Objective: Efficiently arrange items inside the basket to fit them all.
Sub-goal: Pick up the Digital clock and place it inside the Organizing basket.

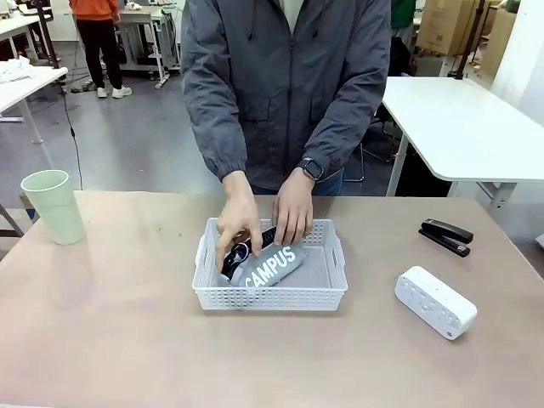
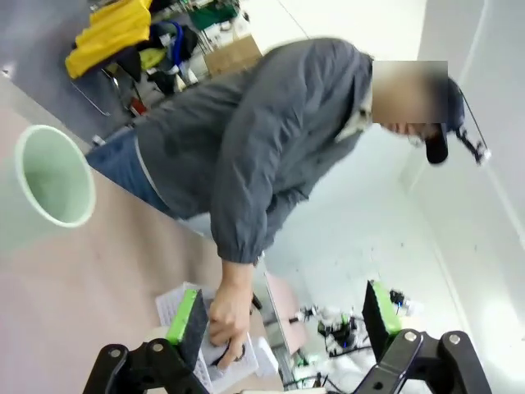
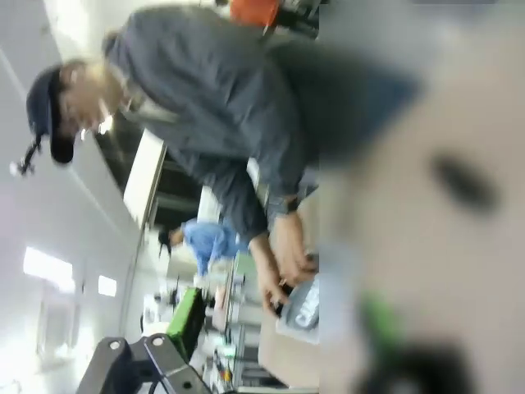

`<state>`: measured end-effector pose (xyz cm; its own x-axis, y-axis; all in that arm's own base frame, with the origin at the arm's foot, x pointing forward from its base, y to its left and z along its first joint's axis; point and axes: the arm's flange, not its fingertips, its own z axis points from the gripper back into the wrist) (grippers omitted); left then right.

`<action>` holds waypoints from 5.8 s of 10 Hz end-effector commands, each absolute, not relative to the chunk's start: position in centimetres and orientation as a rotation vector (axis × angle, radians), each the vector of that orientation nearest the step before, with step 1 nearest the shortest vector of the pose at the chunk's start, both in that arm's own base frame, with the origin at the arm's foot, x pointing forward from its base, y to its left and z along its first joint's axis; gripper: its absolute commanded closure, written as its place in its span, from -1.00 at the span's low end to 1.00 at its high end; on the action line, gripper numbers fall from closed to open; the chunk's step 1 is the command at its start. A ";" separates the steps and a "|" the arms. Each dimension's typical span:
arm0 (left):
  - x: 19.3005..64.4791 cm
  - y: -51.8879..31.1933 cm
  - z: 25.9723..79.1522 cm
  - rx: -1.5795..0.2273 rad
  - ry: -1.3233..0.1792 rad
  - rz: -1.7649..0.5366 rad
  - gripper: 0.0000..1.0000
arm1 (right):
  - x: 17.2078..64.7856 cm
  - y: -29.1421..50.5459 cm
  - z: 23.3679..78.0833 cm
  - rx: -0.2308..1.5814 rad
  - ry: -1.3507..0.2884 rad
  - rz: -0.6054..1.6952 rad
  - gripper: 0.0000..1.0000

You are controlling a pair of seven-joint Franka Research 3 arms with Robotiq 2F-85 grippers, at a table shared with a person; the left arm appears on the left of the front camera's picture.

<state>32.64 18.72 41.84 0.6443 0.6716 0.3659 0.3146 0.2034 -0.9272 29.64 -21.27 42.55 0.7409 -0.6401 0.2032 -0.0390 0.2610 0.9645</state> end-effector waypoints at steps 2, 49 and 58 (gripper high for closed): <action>24.4 10.7 39.2 -1.308 -0.963 0.408 -1.00 | 19.6 -17.1 35.7 1.171 -0.820 -0.649 -1.00; 32.8 20.2 40.8 -1.317 -0.929 0.403 -1.00 | 33.5 9.0 39.6 0.090 -0.177 0.367 -1.00; 32.8 20.2 40.8 -1.317 -0.929 0.403 -1.00 | 32.8 8.2 37.3 0.068 -0.020 0.098 -1.00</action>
<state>32.95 20.17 40.79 0.6029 0.7236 0.3361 0.2201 0.2541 -0.9418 34.16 8.55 37.97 0.9941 0.1056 0.0229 -0.1068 0.9925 0.0593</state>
